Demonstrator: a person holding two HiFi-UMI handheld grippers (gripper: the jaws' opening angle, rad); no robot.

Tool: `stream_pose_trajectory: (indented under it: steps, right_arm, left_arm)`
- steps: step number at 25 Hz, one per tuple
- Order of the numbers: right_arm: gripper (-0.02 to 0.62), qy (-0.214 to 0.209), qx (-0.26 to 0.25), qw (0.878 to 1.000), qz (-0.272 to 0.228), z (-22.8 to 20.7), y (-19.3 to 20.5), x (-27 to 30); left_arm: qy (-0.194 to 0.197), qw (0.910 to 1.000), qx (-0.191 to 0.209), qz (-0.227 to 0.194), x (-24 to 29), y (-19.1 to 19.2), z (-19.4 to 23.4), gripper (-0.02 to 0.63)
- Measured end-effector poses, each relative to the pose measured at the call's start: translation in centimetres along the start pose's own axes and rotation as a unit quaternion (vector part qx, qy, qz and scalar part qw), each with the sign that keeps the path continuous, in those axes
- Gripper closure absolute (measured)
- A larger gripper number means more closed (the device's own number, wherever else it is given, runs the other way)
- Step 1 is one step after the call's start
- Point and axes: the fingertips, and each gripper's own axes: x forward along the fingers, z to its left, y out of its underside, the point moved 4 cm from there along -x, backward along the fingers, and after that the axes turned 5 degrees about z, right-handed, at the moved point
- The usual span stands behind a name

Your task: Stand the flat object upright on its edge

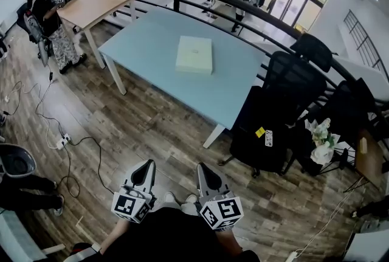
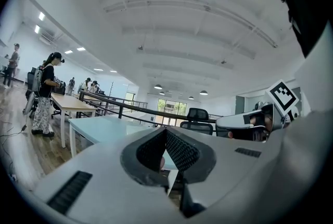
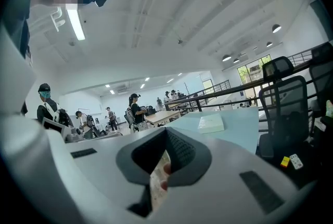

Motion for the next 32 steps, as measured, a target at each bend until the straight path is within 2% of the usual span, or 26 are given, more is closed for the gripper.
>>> stream_pose_trajectory:
  steps: [3,7,15,24,32]
  right_arm:
    - [0.588,0.001,-0.005,1.0,-0.003,1.0,-0.1,0.7]
    - [0.588,0.005,-0.009,1.0,-0.01,2.1,0.1,1.6]
    - [0.588,0.018,-0.004,1.0,-0.017,2.9,0.2,2.3]
    - [0.588,0.037,0.001,0.999,-0.015,1.5,0.6,2.6]
    - [0.588,0.03,-0.001,0.999,-0.015,0.6,0.0,4.6]
  left_arm:
    - [0.004,0.9999,0.012,-0.011,-0.3,-0.1,1.3,0.603]
    - [0.008,0.9997,0.003,-0.021,-0.5,-0.1,2.8,0.603]
    - [0.018,0.9996,0.016,-0.016,-0.9,-0.3,4.2,0.603]
    - [0.033,0.999,0.029,-0.01,0.6,-0.5,4.2,0.603]
    - [0.034,0.9989,0.03,-0.016,2.4,-0.7,5.1,0.603]
